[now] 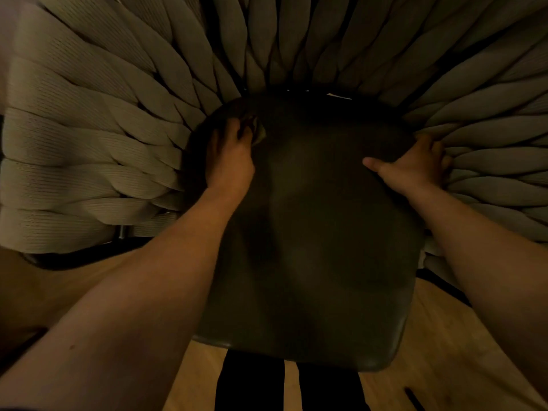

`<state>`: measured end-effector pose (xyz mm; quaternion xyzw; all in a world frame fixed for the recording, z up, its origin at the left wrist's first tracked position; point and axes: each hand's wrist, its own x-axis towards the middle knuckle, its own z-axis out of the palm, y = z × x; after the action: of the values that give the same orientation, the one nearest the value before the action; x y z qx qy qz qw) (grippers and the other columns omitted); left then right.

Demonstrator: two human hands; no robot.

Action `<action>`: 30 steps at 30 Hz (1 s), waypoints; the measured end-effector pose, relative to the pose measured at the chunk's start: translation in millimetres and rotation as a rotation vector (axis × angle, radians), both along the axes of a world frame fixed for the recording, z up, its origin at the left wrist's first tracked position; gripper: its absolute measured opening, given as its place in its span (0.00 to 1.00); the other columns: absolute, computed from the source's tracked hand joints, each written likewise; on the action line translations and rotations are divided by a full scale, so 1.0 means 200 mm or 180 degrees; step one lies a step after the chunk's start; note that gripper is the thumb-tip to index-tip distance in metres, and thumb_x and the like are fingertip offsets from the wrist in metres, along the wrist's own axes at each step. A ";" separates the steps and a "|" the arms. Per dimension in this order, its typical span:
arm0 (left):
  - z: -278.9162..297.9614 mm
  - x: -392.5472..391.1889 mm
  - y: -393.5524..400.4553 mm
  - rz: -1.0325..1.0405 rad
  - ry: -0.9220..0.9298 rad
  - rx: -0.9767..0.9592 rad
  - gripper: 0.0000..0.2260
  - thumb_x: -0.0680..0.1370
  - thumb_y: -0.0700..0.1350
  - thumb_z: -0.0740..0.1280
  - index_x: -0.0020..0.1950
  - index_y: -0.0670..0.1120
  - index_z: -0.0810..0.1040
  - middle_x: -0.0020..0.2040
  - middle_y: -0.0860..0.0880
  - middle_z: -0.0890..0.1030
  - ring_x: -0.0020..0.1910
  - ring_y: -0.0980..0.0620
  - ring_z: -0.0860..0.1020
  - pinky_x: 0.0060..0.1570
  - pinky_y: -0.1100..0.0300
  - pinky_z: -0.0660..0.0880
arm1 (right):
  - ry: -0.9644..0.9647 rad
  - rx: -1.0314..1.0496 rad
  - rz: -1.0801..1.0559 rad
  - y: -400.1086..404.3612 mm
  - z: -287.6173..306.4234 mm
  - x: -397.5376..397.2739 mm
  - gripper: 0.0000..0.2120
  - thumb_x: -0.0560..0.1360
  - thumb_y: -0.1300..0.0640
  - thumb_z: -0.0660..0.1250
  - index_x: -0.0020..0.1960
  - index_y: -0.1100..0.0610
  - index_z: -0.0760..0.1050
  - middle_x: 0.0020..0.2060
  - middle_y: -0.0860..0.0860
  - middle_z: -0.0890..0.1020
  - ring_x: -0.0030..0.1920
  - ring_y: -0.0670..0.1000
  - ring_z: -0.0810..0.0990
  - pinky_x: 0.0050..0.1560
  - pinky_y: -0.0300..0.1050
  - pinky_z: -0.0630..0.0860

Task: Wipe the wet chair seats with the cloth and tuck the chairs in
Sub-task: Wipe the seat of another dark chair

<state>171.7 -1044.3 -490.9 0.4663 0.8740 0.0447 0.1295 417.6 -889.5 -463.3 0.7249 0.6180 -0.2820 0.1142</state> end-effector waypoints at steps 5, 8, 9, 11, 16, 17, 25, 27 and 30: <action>-0.01 -0.14 -0.02 0.0272 0.0423 0.0089 0.13 0.80 0.51 0.56 0.64 0.53 0.71 0.65 0.46 0.71 0.62 0.44 0.71 0.59 0.48 0.69 | 0.0114 0.0007 -0.0083 0.00 -0.02 0.02 0.51 0.67 0.36 0.78 0.79 0.57 0.60 0.78 0.58 0.61 0.78 0.63 0.57 0.76 0.57 0.60; -0.04 -0.23 -0.05 0.0666 0.0430 0.0179 0.13 0.78 0.48 0.57 0.62 0.52 0.73 0.62 0.46 0.73 0.58 0.43 0.73 0.58 0.44 0.72 | 0.0197 0.0054 -0.0048 0.00 -0.01 0.04 0.48 0.68 0.35 0.76 0.78 0.56 0.61 0.77 0.58 0.63 0.78 0.63 0.58 0.76 0.57 0.62; -0.04 -0.24 -0.06 0.0775 0.0390 0.0149 0.13 0.77 0.47 0.57 0.60 0.52 0.73 0.60 0.44 0.74 0.57 0.42 0.74 0.57 0.43 0.73 | 0.0236 0.0077 -0.0034 0.00 -0.01 0.05 0.46 0.70 0.35 0.74 0.78 0.55 0.61 0.77 0.58 0.63 0.78 0.63 0.58 0.76 0.58 0.62; -0.05 -0.23 -0.04 0.1094 0.0096 0.0239 0.12 0.77 0.46 0.57 0.59 0.50 0.73 0.60 0.44 0.73 0.56 0.41 0.74 0.56 0.45 0.74 | 0.0340 0.0107 -0.0101 0.00 -0.01 0.06 0.40 0.75 0.34 0.67 0.79 0.54 0.62 0.78 0.57 0.63 0.78 0.62 0.59 0.77 0.59 0.61; -0.05 -0.15 0.03 0.1148 -0.0350 0.0381 0.14 0.76 0.39 0.57 0.60 0.41 0.72 0.63 0.43 0.69 0.58 0.42 0.71 0.56 0.52 0.71 | 0.0825 0.0150 -0.0591 0.02 0.02 0.08 0.24 0.84 0.44 0.59 0.76 0.53 0.71 0.74 0.55 0.72 0.74 0.58 0.69 0.72 0.48 0.65; -0.06 -0.13 0.04 0.1076 -0.0466 0.0527 0.14 0.76 0.40 0.57 0.60 0.41 0.72 0.62 0.42 0.69 0.56 0.42 0.71 0.54 0.52 0.70 | 0.0864 0.0123 -0.0646 0.04 0.03 0.10 0.22 0.84 0.47 0.58 0.74 0.54 0.73 0.73 0.55 0.74 0.73 0.58 0.70 0.69 0.46 0.66; -0.05 0.23 0.24 0.0055 -0.0566 0.0483 0.16 0.79 0.36 0.58 0.66 0.36 0.73 0.70 0.39 0.66 0.59 0.38 0.72 0.60 0.48 0.73 | 0.1061 0.0136 -0.1235 0.04 0.05 0.12 0.29 0.85 0.39 0.48 0.72 0.55 0.76 0.71 0.56 0.75 0.70 0.58 0.72 0.69 0.49 0.66; -0.05 0.33 0.31 -0.0068 -0.0558 0.0411 0.17 0.78 0.35 0.59 0.66 0.36 0.73 0.69 0.38 0.67 0.59 0.37 0.71 0.59 0.47 0.73 | 0.1114 0.0116 -0.1453 0.03 0.05 0.12 0.36 0.83 0.33 0.44 0.71 0.55 0.76 0.71 0.56 0.75 0.69 0.58 0.73 0.70 0.51 0.67; -0.05 0.45 0.39 -0.0288 -0.0493 0.0399 0.18 0.77 0.35 0.61 0.66 0.37 0.73 0.64 0.38 0.71 0.54 0.38 0.72 0.54 0.47 0.73 | 0.1179 0.0117 -0.1550 0.03 0.06 0.12 0.38 0.82 0.30 0.43 0.70 0.55 0.77 0.69 0.55 0.77 0.68 0.59 0.74 0.71 0.54 0.68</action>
<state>261.1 -966.2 -501.0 0.5076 0.8349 0.1293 0.1692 442.6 -883.4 -452.3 0.7900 0.4414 -0.4171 -0.0845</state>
